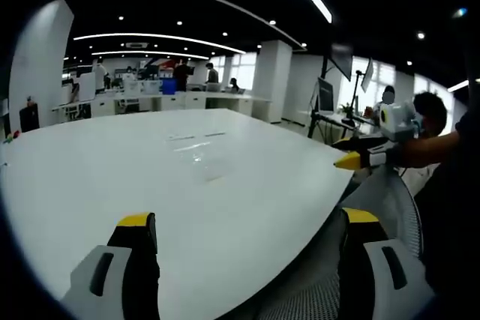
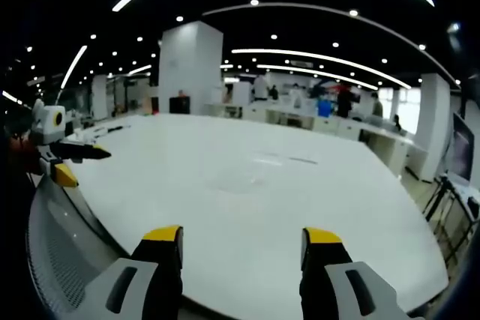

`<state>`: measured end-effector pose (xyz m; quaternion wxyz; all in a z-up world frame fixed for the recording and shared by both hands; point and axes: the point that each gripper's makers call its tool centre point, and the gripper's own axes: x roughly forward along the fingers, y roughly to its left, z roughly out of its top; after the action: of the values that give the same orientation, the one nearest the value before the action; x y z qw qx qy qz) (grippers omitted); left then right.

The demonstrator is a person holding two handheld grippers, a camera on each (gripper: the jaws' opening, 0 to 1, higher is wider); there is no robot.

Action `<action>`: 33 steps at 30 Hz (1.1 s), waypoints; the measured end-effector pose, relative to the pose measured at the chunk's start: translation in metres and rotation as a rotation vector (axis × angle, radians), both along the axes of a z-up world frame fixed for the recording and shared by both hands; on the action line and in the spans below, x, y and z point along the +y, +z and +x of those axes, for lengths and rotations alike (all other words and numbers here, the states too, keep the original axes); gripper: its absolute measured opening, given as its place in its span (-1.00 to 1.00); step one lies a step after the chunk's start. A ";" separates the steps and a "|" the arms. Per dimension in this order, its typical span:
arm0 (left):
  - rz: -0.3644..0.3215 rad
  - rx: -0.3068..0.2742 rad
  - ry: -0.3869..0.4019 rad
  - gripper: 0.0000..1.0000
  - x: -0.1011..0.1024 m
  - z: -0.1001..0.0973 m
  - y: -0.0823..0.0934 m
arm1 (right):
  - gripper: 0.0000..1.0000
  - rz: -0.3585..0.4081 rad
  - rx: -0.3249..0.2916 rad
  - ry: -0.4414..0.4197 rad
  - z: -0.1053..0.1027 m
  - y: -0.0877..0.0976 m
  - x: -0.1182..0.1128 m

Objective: Open the resealable bag by pulling the two sides of the seal apart until the entire bag opening is separated and visibly accessible.

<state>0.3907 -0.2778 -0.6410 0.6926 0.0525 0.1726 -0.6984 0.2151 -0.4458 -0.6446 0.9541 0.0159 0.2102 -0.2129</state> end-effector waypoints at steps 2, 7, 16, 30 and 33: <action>0.005 -0.002 -0.001 0.99 -0.001 0.000 -0.002 | 0.24 0.001 -0.001 -0.001 0.000 0.000 -0.001; 0.009 0.009 -0.002 0.99 -0.001 0.001 -0.003 | 0.24 0.003 0.001 -0.005 0.000 -0.001 -0.002; 0.016 0.017 -0.006 0.99 -0.001 0.000 -0.005 | 0.23 0.012 0.010 -0.002 0.000 -0.004 -0.001; 0.023 0.026 -0.004 0.99 0.000 0.000 -0.006 | 0.22 0.020 0.014 -0.001 0.000 -0.006 -0.001; 0.025 0.029 -0.003 0.99 0.000 0.000 -0.006 | 0.22 0.022 0.013 -0.003 0.000 -0.006 -0.001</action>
<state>0.3910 -0.2782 -0.6471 0.6883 0.0512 0.1911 -0.6979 0.2146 -0.4466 -0.6503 0.9522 0.0251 0.2186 -0.2119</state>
